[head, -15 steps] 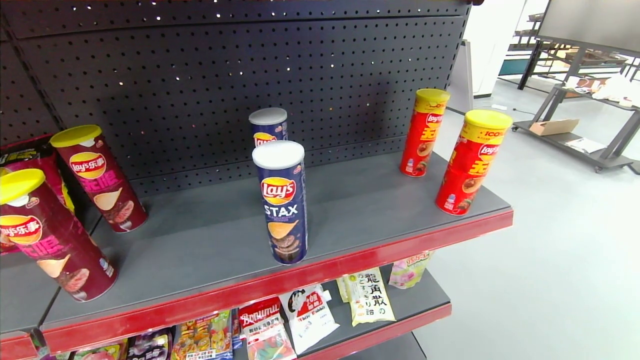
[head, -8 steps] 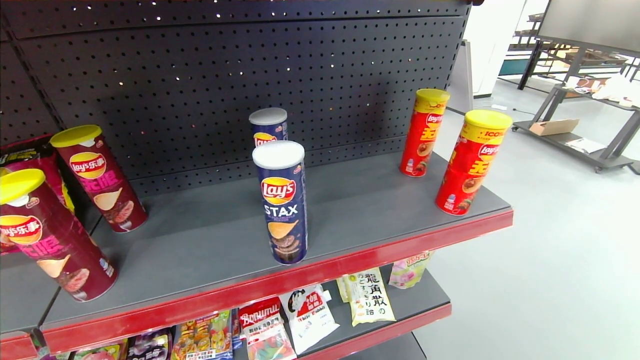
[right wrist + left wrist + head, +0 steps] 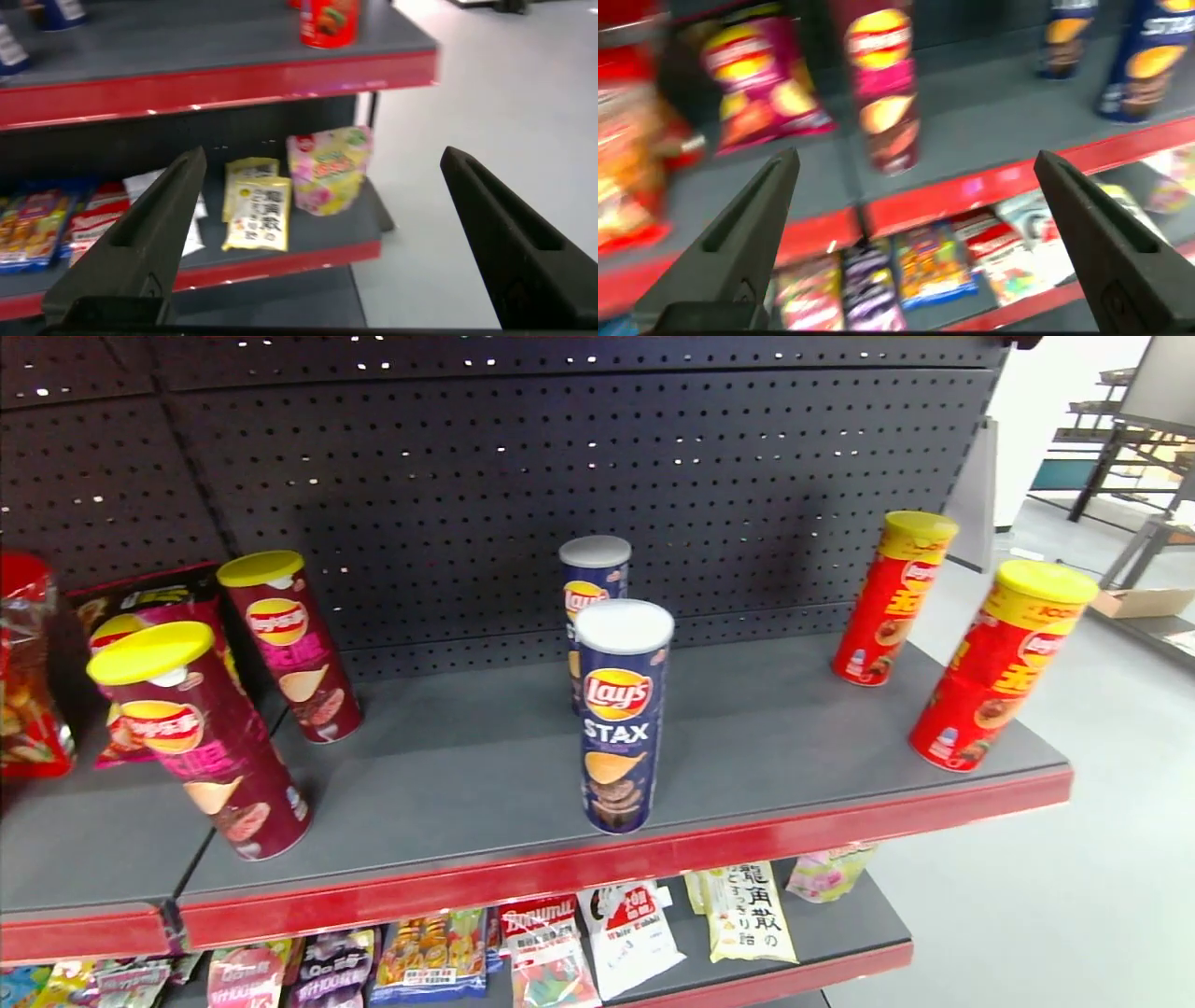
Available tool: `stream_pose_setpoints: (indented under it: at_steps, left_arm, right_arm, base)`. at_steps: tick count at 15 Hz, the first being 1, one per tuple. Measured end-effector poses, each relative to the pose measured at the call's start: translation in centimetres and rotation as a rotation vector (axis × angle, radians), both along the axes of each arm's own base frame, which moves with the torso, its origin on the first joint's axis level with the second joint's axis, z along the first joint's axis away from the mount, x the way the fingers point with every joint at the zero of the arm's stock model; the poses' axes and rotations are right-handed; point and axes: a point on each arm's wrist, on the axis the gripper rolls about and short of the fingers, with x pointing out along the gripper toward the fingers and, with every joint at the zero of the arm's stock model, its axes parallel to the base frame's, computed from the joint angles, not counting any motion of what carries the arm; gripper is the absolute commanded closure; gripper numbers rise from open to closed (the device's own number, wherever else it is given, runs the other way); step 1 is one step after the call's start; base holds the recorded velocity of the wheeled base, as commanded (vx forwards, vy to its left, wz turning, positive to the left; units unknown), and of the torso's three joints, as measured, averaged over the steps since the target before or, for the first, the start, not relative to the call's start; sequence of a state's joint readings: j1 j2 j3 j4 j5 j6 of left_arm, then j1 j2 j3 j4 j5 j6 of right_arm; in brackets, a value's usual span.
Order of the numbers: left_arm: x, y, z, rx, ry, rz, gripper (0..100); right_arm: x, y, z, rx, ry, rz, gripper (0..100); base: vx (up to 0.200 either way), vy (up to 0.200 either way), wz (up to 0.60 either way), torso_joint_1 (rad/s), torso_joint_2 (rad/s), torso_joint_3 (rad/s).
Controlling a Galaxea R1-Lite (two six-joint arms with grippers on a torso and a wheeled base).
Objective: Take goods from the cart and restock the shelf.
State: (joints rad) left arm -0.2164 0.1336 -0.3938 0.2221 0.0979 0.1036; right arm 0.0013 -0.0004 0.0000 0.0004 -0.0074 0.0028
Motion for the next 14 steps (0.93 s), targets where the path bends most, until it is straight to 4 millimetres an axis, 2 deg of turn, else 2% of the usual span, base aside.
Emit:
stream_pose_setpoints:
  at_steps: [1,6,12,14]
  left_arm:
    - [-0.1,0.0,-0.2,-0.001,-0.004,-0.001,0]
    - [0.2,0.0,-1.4,-0.008,0.020,0.025,0]
    - [1.4,-0.5,-1.4,-0.078,0.114,0.262,0]
    - [1.6,-0.6,-3.0,-0.077,0.155,0.327,0]
  right_arm:
    - [0.0,0.0,0.0,0.000,0.000,0.000,0]
    - [0.0,0.0,0.0,0.000,0.000,0.001,0]
    - [0.0,0.0,0.0,-0.001,0.000,0.003,0]
    - [0.0,0.0,0.0,-0.001,0.000,0.003,0]
  base:
    - [0.000,0.000,0.60,-0.002,0.00,0.002]
    - [0.000,0.000,0.00,0.000,0.00,0.000]
    - [0.000,0.000,0.00,0.000,0.00,0.000]
    - [0.000,0.000,0.00,0.000,0.00,0.000]
